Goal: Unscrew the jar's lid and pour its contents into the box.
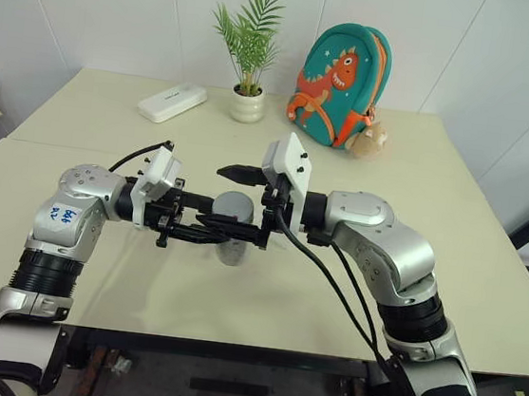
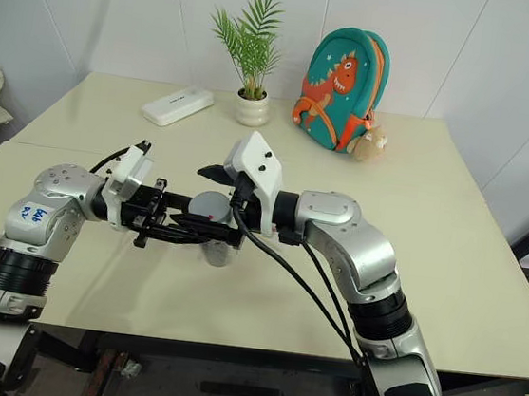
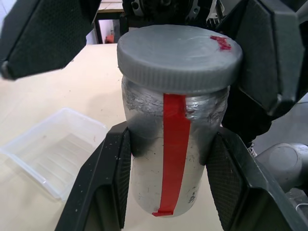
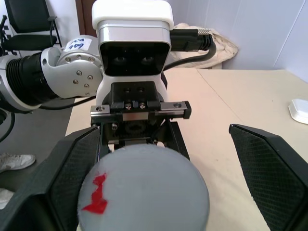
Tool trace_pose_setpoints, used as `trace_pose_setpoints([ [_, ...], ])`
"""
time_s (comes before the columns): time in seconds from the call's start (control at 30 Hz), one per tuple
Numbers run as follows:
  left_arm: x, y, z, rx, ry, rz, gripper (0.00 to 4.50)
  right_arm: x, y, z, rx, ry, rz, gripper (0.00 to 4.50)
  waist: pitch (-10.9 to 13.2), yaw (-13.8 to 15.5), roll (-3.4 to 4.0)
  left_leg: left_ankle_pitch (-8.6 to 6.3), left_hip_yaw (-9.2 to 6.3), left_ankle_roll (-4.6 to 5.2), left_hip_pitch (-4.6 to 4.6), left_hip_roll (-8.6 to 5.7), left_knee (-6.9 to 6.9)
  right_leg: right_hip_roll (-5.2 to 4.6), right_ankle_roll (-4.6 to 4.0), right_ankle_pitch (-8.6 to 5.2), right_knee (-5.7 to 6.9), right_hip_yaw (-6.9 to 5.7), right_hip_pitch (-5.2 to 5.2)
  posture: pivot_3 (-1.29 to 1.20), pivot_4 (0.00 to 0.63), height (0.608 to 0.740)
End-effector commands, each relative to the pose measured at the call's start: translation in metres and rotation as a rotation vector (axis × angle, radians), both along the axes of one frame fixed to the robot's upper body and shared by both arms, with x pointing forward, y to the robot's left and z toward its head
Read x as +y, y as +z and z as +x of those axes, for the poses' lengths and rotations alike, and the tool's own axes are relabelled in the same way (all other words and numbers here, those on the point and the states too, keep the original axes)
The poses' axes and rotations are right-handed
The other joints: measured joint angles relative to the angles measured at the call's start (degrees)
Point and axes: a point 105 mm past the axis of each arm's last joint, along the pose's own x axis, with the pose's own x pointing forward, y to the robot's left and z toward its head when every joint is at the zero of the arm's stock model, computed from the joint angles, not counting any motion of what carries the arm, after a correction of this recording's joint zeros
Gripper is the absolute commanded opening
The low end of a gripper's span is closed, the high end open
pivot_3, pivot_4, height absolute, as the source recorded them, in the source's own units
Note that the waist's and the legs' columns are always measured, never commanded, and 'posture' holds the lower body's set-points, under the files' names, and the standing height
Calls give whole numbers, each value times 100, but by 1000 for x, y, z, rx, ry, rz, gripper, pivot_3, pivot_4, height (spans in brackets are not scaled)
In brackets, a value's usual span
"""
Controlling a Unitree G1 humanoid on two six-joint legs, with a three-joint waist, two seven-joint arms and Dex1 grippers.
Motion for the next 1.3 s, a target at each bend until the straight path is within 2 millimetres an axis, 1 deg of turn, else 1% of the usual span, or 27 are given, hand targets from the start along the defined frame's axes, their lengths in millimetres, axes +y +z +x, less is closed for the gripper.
trace_pose_setpoints([
  [0.03, 4, 7, -8, -31, -28, 6, 1874, -13, 16, 6, -59, -57, 16, 4488, 0, 0, 0, 0, 0, 0, 0, 0, 0, 0, 0, 0, 0, 0, 0, 0, 150, 740],
  [0.4, 15, 4, -3, 6, 27, 18, 1874, -35, 18, 9, -70, -108, -8, 4488, 0, 8, 0, 0, 0, 0, 0, 0, 0, 0, 0, 0, 0, 0, 0, 0, 150, 740],
  [0.53, 18, 4, -1, 11, 42, 16, 1874, -39, 20, 0, -69, -90, -7, 4488, 0, 14, 0, 0, 0, 0, 0, 0, 0, 0, 0, 0, -1, 0, 0, 0, 150, 740],
  [0.67, 21, 5, 2, 16, 51, 16, 1874, -40, 23, -13, -61, -49, 1, 4488, 0, 14, 0, 0, 1, 0, 0, 0, 0, -1, -1, 0, -1, 0, 0, 0, 150, 740],
  [0.77, 23, 5, 4, 19, 57, 18, 1874, -40, 28, -18, -58, -36, 15, 4488, 0, 4, 0, 0, 1, 0, 0, 1, -1, 0, -1, -1, -1, 0, -1, 0, 150, 740],
  [0.83, 22, 5, 5, 23, 54, 18, 1874, -36, 32, -18, -55, -35, 41, 4488, 0, 3, 1, 0, 1, 0, 0, 1, -1, 0, -1, -1, -1, 0, -1, 0, 150, 740],
  [0.93, 17, 5, 5, 30, 34, 13, 1874, -25, 34, -18, -37, -28, 75, 4488, 0, 1, 0, 0, 1, 0, 0, 1, 0, 0, -1, -1, 0, 1, 0, 0, 150, 740],
  [1.03, 11, 5, 4, 33, 10, 14, 1874, -12, 30, -15, -7, -26, 90, 4488, 0, 3, 1, 0, 1, 0, 0, 1, 0, 0, -1, -1, 1, 1, -1, 0, 150, 740],
  [1.3, 3, 6, 3, 19, -17, 18, 1874, 8, 21, -12, 33, -11, 89, 4488, 1, 1, 1, 0, 1, 0, -1, 1, 0, 0, -1, -1, 2, 1, -1, 0, 150, 740],
])
